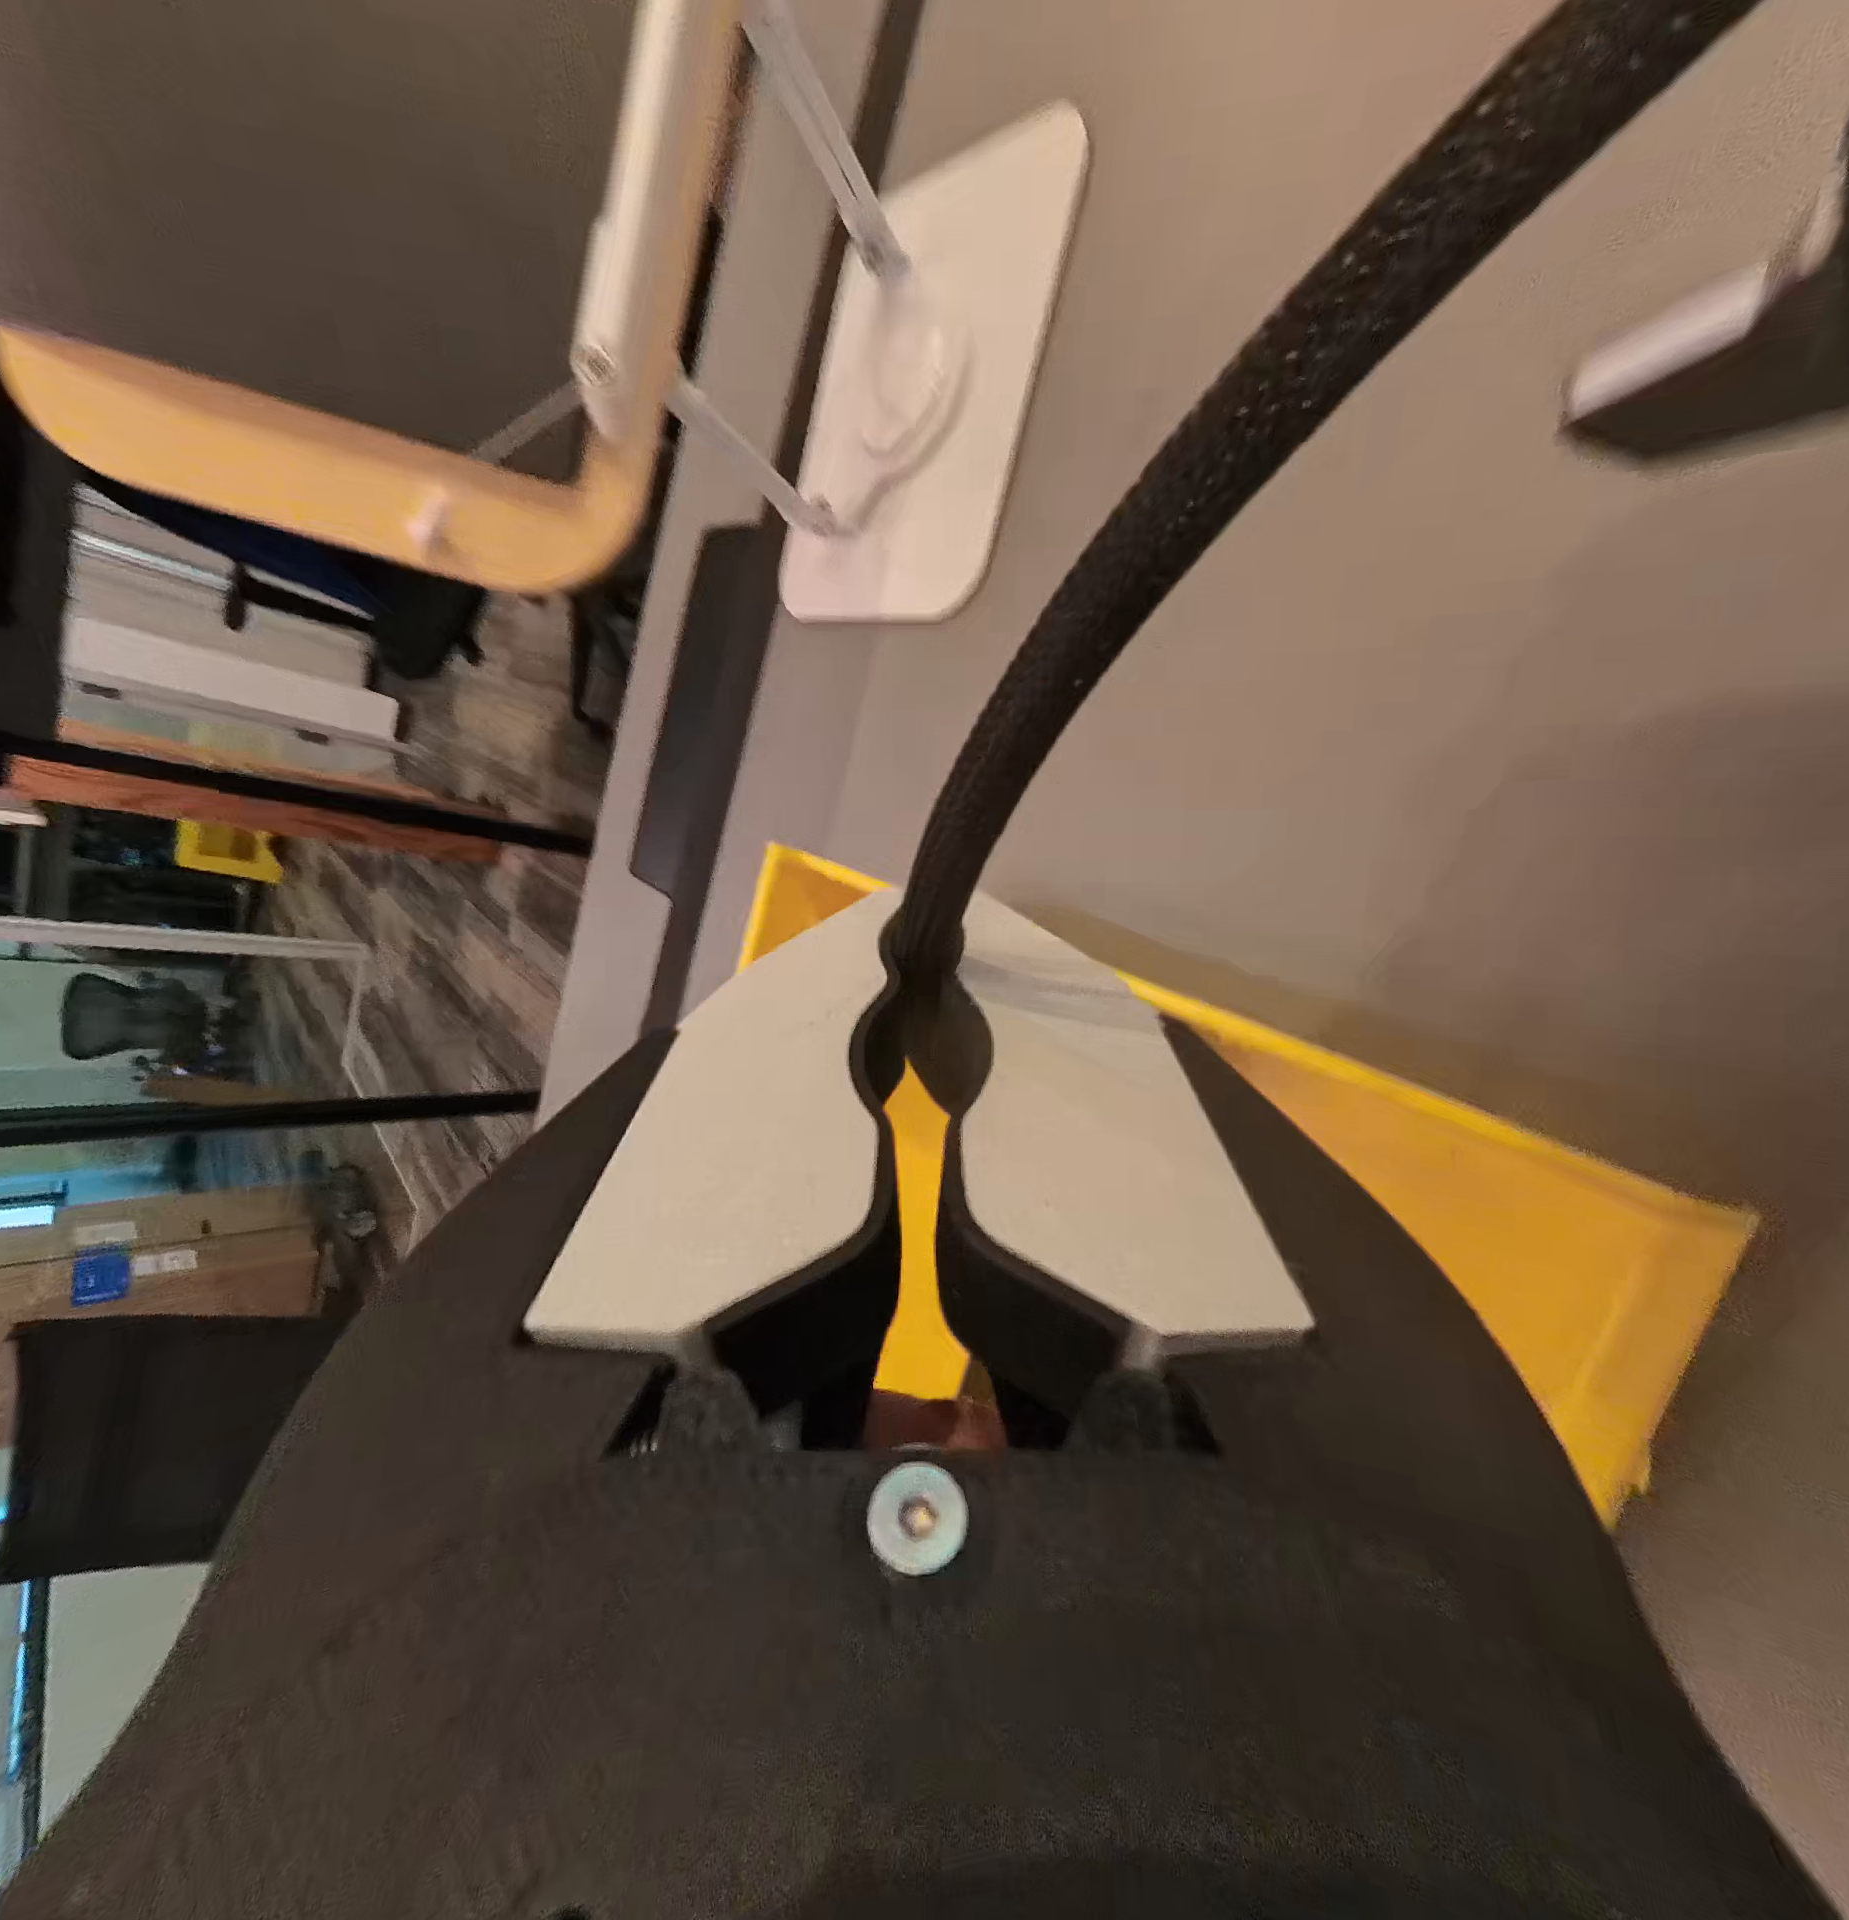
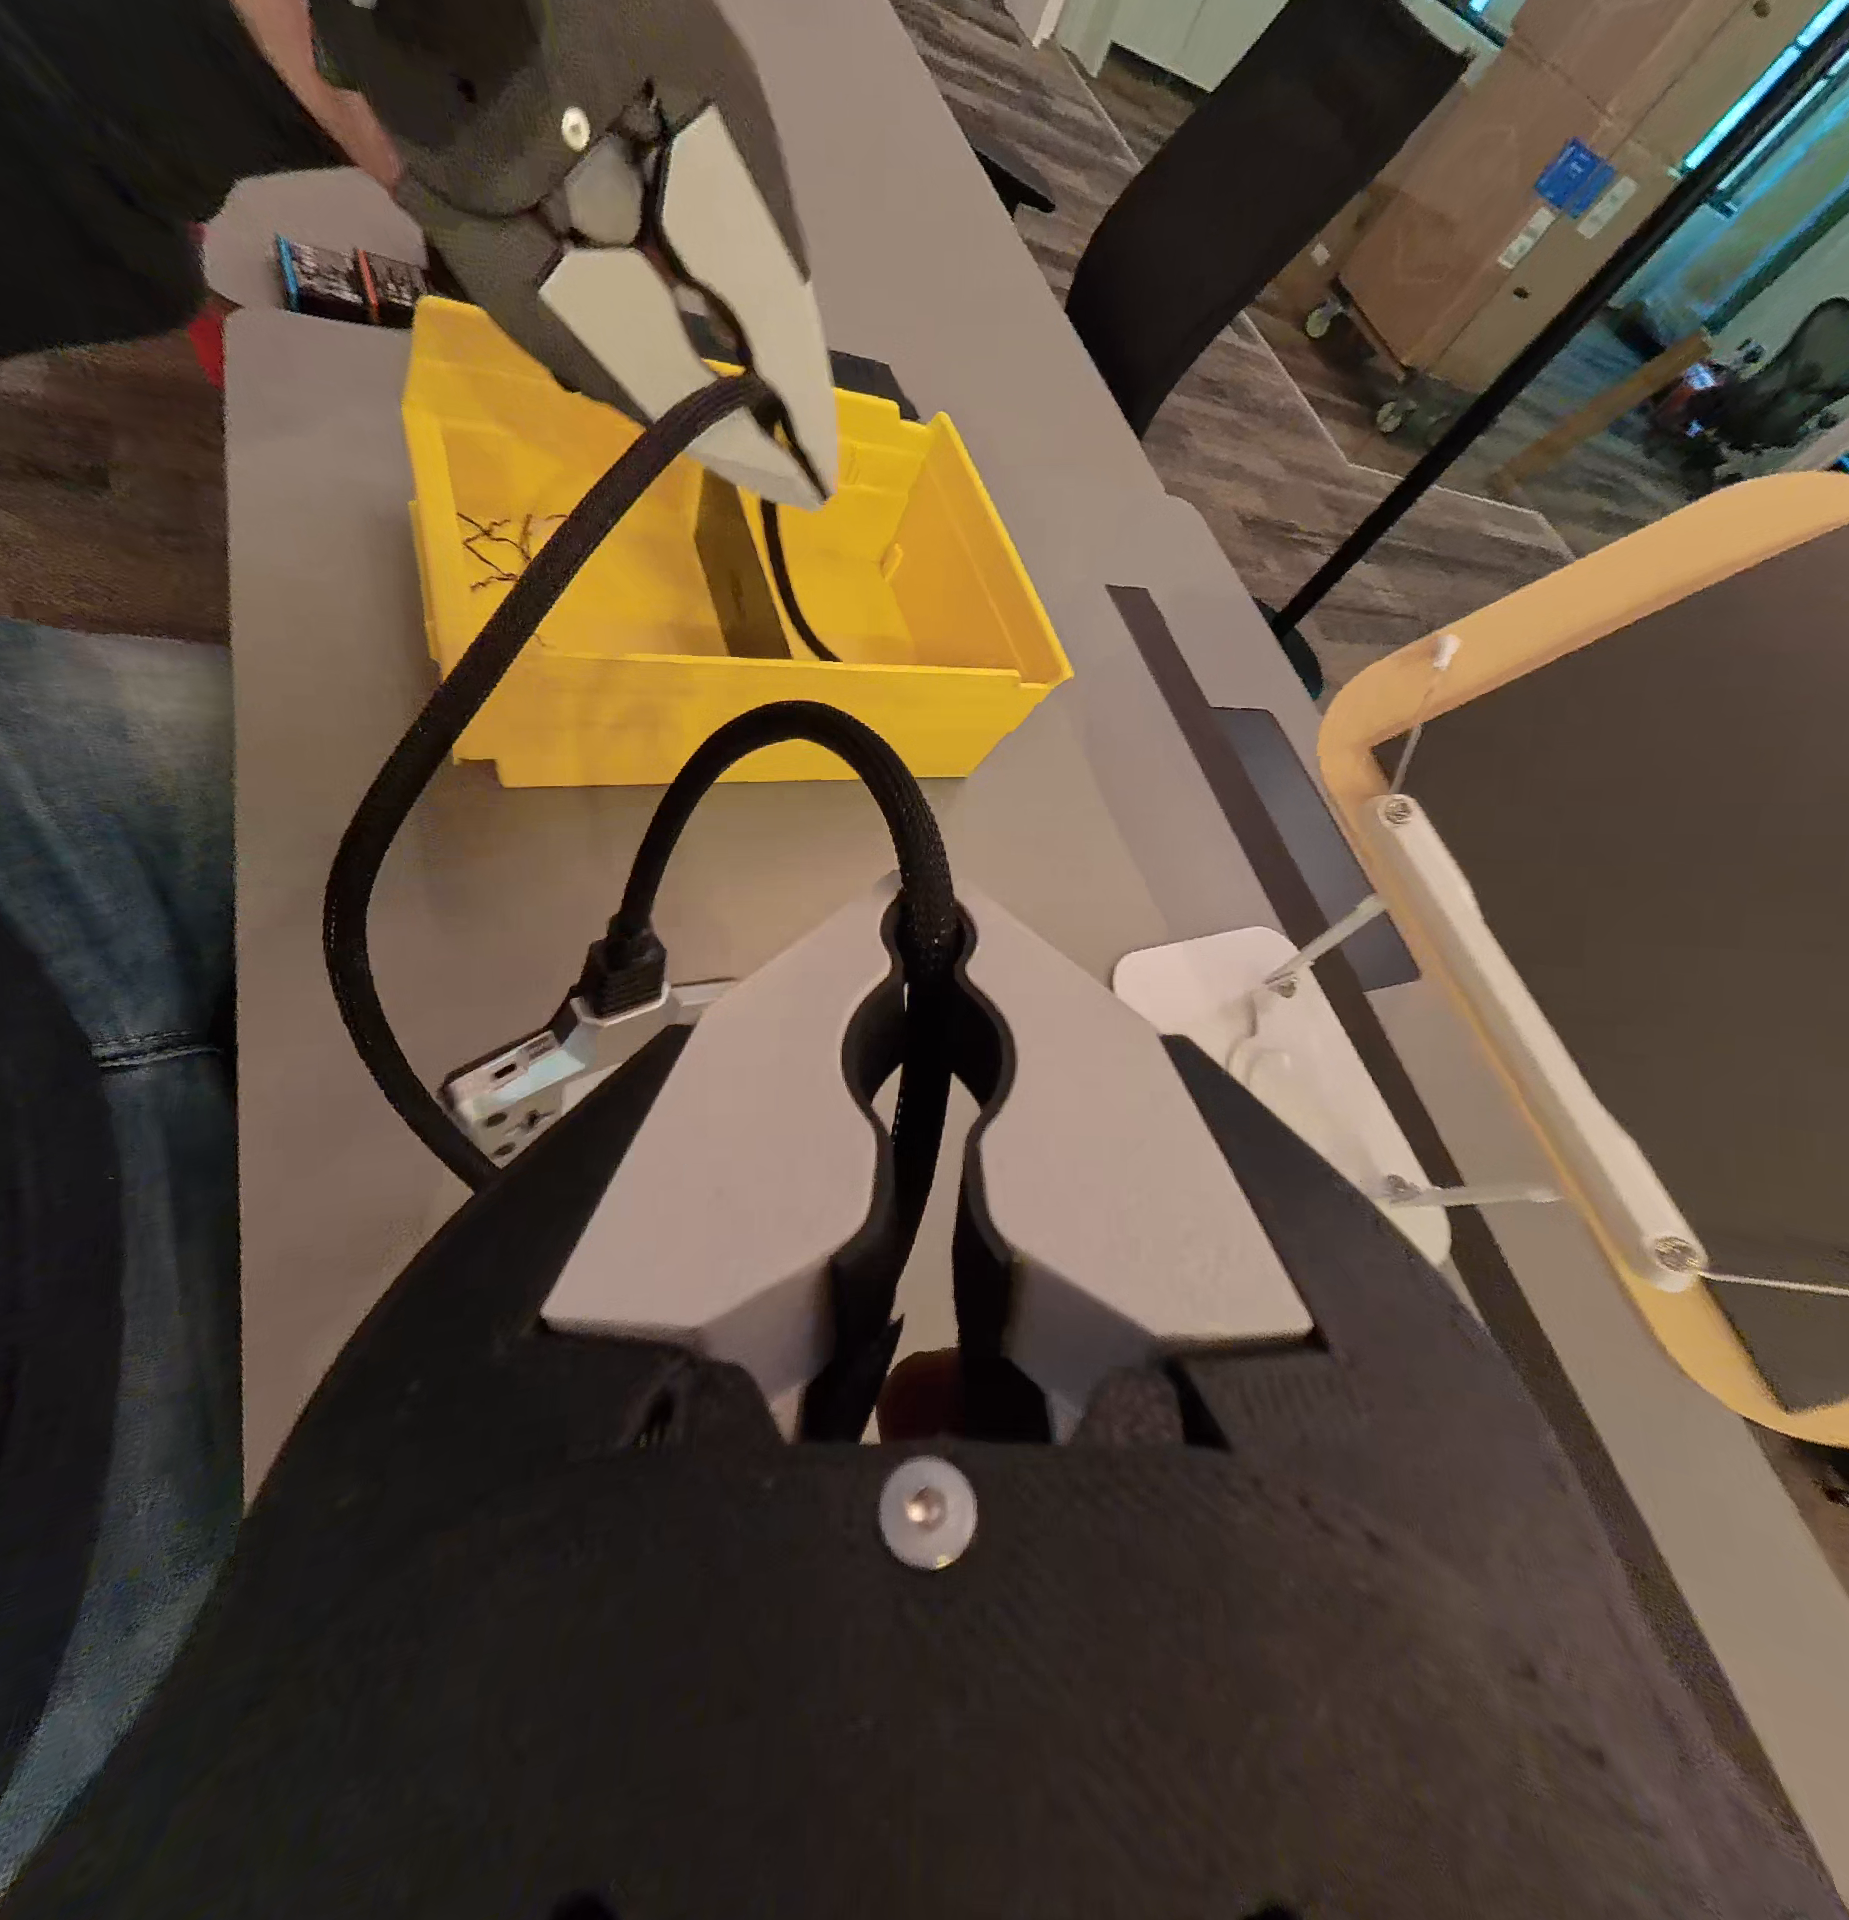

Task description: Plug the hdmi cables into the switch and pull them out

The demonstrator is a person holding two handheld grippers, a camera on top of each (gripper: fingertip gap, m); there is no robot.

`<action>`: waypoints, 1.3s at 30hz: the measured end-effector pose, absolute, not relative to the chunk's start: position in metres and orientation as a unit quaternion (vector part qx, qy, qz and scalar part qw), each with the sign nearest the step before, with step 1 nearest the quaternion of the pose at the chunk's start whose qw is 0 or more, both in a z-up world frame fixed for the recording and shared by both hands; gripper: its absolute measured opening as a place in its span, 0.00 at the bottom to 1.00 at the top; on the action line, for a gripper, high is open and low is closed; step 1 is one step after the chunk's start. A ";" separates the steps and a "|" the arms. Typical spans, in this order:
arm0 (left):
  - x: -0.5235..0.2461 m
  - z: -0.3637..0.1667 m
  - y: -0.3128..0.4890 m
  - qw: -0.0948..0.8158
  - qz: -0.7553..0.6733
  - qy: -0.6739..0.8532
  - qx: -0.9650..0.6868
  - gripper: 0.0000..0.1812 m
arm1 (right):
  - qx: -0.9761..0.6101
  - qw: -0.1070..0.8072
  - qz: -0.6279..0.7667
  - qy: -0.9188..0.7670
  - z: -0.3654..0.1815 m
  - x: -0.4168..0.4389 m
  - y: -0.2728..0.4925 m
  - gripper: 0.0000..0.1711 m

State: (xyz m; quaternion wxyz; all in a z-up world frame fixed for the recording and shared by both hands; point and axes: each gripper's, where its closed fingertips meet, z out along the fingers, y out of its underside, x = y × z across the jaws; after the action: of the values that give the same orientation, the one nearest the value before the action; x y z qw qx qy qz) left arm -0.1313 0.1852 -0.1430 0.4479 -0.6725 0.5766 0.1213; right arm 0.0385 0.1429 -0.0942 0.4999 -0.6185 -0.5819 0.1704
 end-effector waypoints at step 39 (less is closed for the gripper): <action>0.032 -0.047 0.089 0.629 -0.122 0.569 -0.515 0.01 | -0.499 0.555 0.376 -0.549 -0.105 -0.053 0.112 0.00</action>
State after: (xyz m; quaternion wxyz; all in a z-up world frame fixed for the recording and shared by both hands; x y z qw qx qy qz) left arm 0.0325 0.0893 -0.0474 0.6294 -0.5150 0.5691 -0.1217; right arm -0.0526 0.1120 -0.1047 0.5554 -0.4994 -0.5487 0.3756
